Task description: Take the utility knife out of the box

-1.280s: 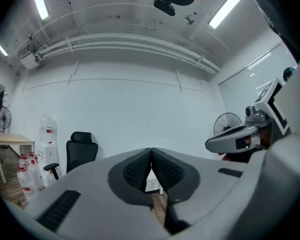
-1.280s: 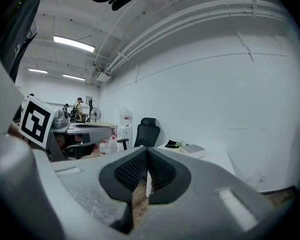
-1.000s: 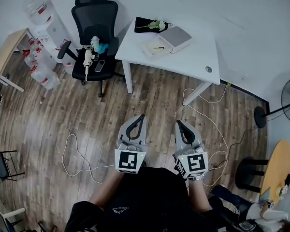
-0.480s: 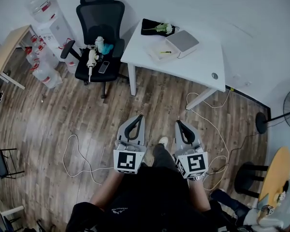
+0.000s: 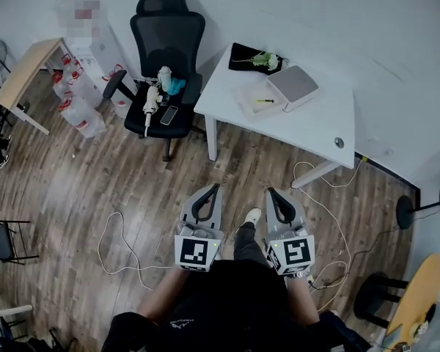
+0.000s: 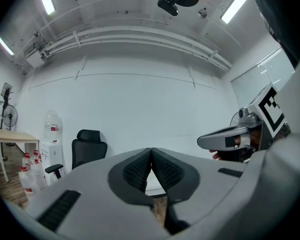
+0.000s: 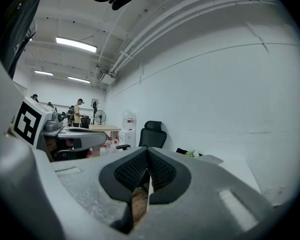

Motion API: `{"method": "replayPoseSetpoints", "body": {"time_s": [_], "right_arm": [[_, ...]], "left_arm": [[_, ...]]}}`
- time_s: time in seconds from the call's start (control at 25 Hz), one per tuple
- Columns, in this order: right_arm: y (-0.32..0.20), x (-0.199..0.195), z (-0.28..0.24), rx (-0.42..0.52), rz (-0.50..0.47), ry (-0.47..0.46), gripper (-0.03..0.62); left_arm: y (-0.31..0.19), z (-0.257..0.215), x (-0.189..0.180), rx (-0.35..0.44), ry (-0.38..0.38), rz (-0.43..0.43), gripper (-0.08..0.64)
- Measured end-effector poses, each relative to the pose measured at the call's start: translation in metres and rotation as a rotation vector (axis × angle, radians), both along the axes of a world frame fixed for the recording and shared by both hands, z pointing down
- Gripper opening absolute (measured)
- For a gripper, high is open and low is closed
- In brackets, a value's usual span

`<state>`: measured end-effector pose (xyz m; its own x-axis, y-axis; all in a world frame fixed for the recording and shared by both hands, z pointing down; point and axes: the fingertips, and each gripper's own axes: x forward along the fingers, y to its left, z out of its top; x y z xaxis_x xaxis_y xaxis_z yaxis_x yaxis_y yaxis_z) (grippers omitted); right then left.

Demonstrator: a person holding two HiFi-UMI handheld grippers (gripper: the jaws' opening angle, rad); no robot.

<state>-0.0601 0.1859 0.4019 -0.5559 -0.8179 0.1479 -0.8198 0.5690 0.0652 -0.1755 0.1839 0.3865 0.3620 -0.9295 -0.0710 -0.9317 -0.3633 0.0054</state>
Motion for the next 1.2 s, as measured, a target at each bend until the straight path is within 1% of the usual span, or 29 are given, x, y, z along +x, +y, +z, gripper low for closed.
{"method": "replayPoseSetpoints", "body": {"time_s": [0.2,0.36,0.6,0.76,1.0,1.08,1.2], "right_arm": [[-0.052,0.01,0.009,-0.017,-0.027,-0.002,0.005],[-0.095,0.024,0.007,-0.028,-0.039,-0.009,0.005],[-0.156,0.032,0.006,-0.033,-0.101,-0.004,0.005],[-0.199,0.044,0.002,-0.031,-0.136,-0.011,0.005],[-0.257,0.064,-0.003,-0.013,-0.188,-0.022,0.005],[-0.271,0.069,-0.006,0.0,-0.206,-0.026,0.005],[-0.286,0.077,-0.006,0.006,-0.208,-0.024,0.005]], "left_arm": [[-0.047,0.0,0.017,0.009,-0.011,-0.008,0.006],[-0.086,-0.002,0.028,0.0,-0.022,-0.015,0.006],[-0.144,-0.007,0.039,-0.007,-0.004,-0.074,0.006],[-0.181,-0.013,0.058,0.016,-0.024,-0.095,0.006],[-0.23,-0.018,0.078,0.03,-0.034,-0.156,0.006],[-0.242,-0.017,0.081,0.024,-0.043,-0.183,0.006],[-0.257,-0.011,0.081,-0.007,-0.04,-0.222,0.006]]}}
